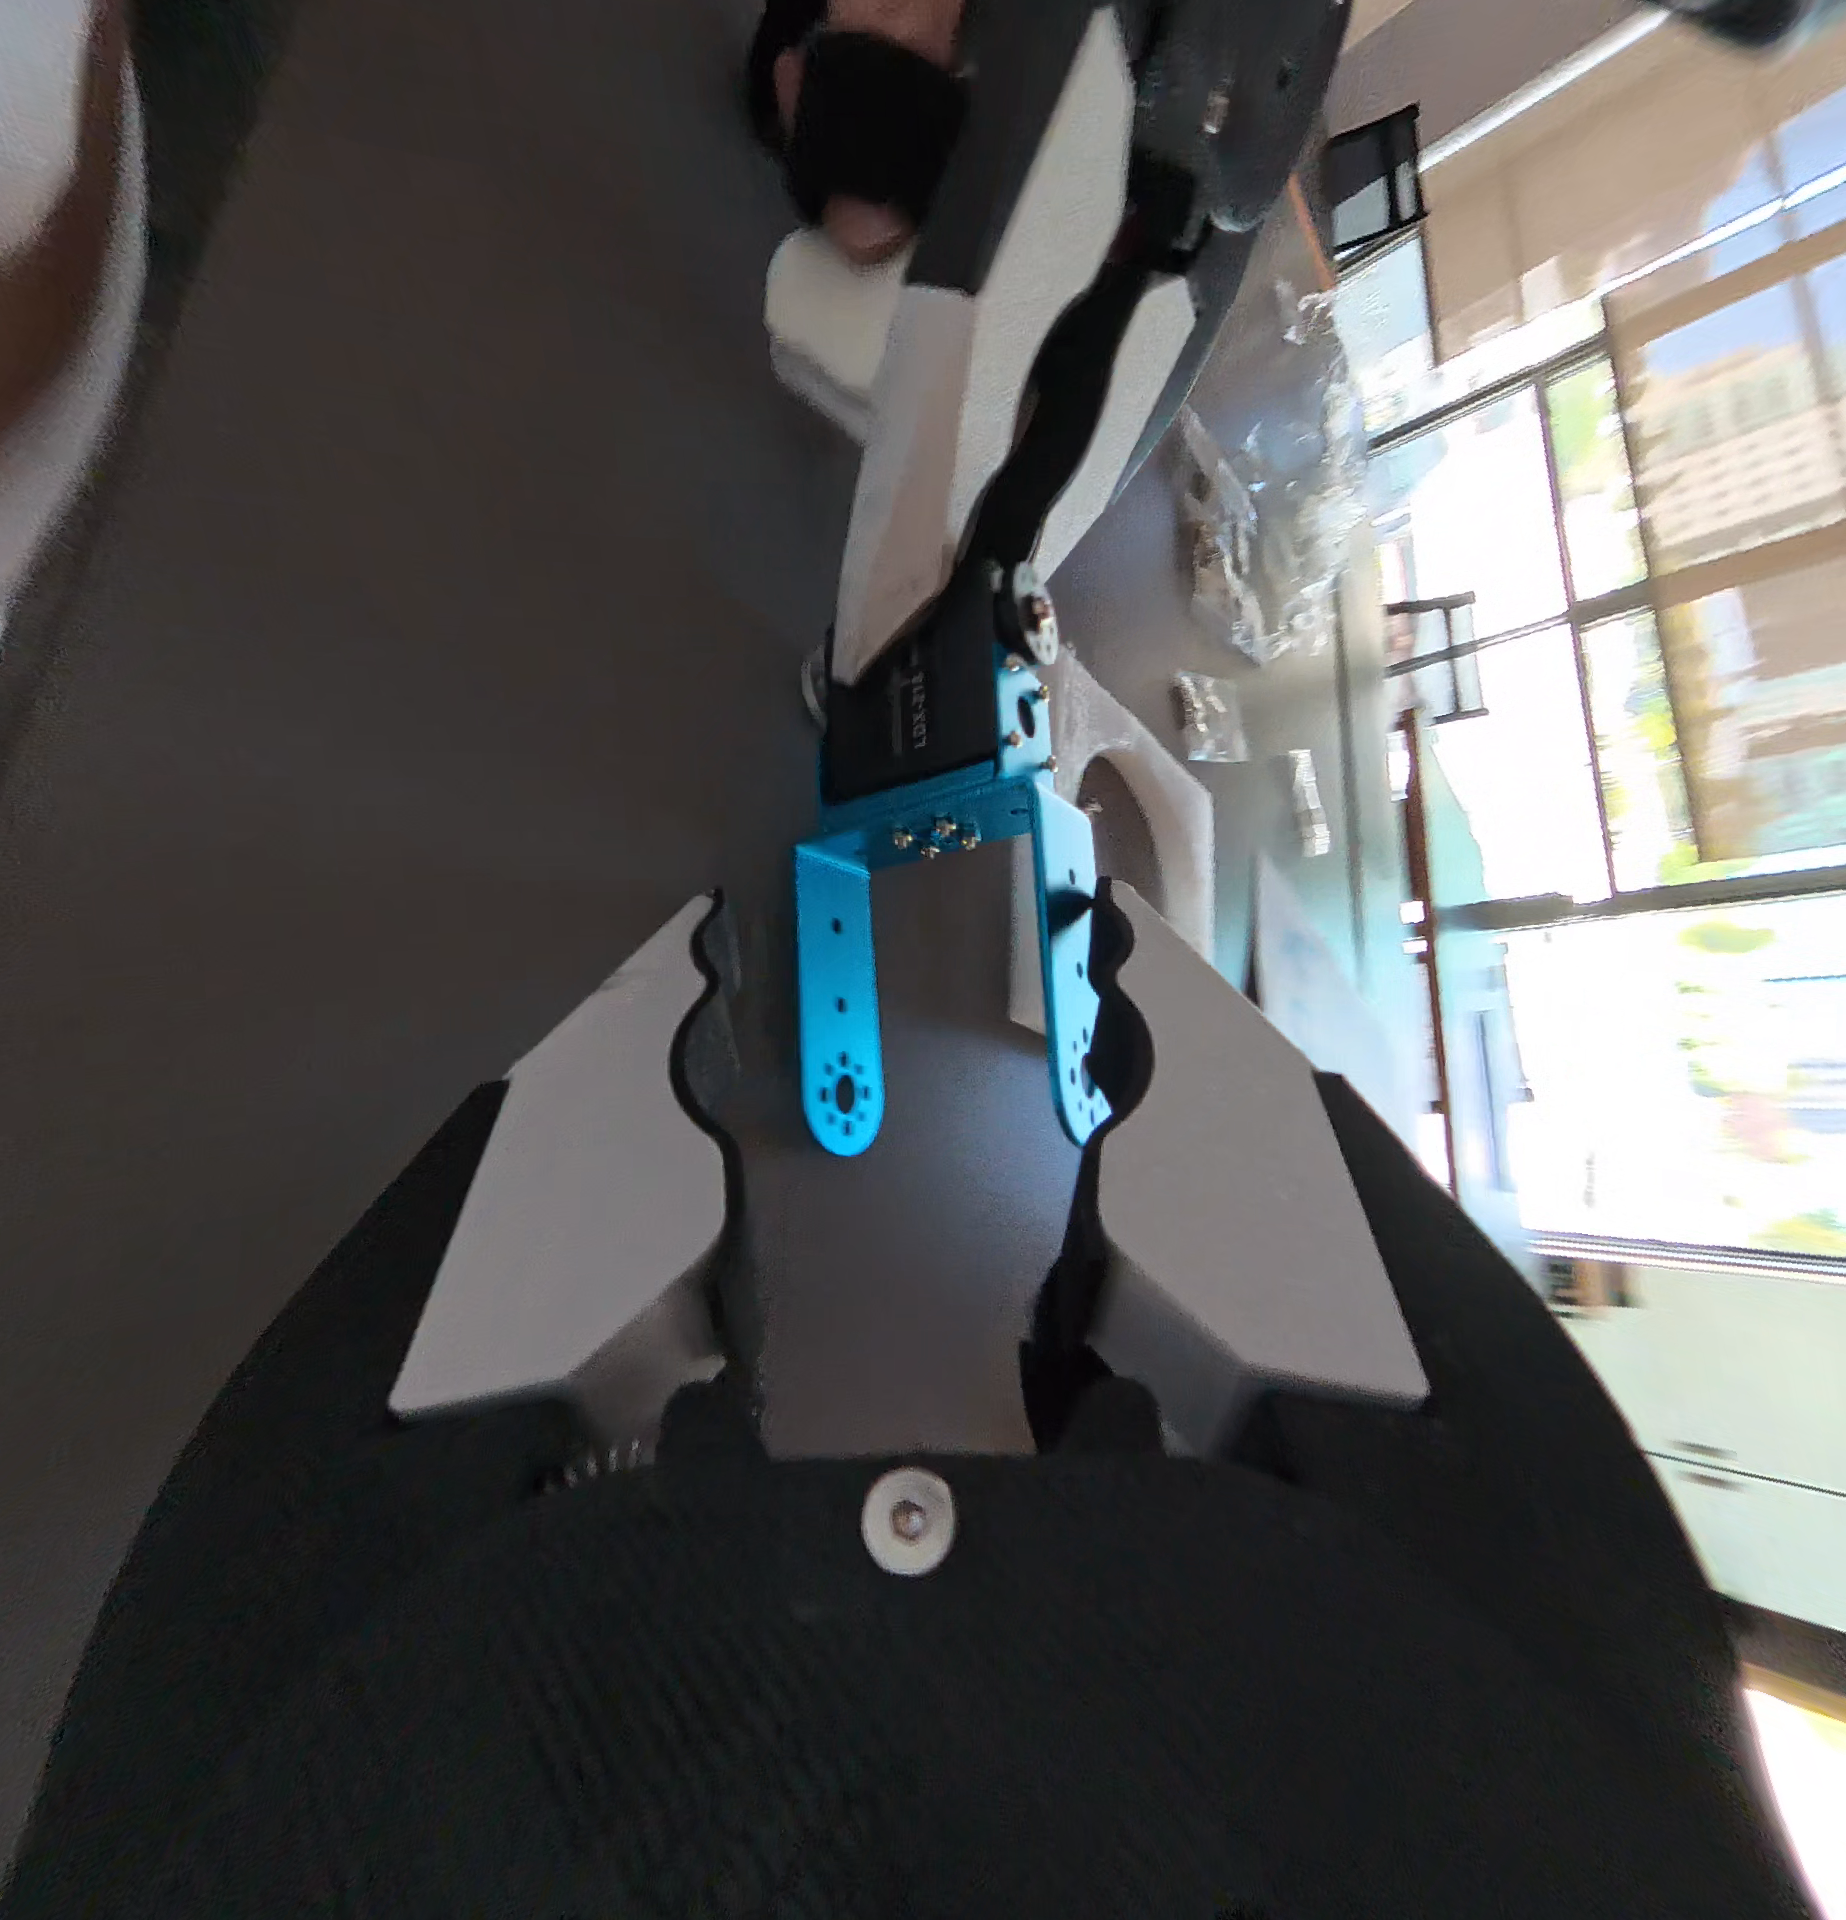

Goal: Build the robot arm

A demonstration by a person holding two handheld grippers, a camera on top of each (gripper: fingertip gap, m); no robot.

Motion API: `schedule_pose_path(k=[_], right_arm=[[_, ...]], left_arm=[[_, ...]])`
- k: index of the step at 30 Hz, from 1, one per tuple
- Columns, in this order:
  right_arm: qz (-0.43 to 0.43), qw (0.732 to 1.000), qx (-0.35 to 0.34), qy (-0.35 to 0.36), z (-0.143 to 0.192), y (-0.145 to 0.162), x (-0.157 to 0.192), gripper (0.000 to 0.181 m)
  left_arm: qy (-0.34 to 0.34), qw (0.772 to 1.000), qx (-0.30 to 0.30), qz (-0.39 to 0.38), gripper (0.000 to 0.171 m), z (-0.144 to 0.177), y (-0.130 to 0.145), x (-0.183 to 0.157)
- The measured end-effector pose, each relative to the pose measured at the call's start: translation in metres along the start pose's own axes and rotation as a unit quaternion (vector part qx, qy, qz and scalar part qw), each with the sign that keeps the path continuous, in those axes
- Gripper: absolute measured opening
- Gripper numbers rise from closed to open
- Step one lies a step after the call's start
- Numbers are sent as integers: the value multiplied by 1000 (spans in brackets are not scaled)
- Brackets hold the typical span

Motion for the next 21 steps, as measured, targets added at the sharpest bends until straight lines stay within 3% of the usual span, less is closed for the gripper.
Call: schedule_pose_path(k=[4, 8, 14, 17, 21], right_arm=[[-121, 990, -47, -51, 9, -4, -11, 67], [-190, 974, -63, -108, 11, 0, -24, 65], [-240, 952, -74, -176, -1, 7, -26, 48], [-250, 950, -77, -168, -4, 9, -28, 32], [-264, 946, -82, -167, -4, 10, -27, 30]], left_arm=[[-39, 995, -4, -88, 21, -3, 0, -13], [-49, 994, -5, -99, 21, -5, -1, -17], [-73, 990, -8, -117, 21, -6, -1, -18], [-86, 987, -11, -132, 21, -5, -1, -20], [-94, 985, -15, -140, 21, -5, -1, -21]])
Point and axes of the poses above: each gripper's, where its closed fingertips meet, z back along the fingers, y out of its underside, x = y × z across the jaws, the point moved 8 cm from there along z, back along the fingers, and after that the axes turned 6 degrees about -y, right-handed, at the moved point
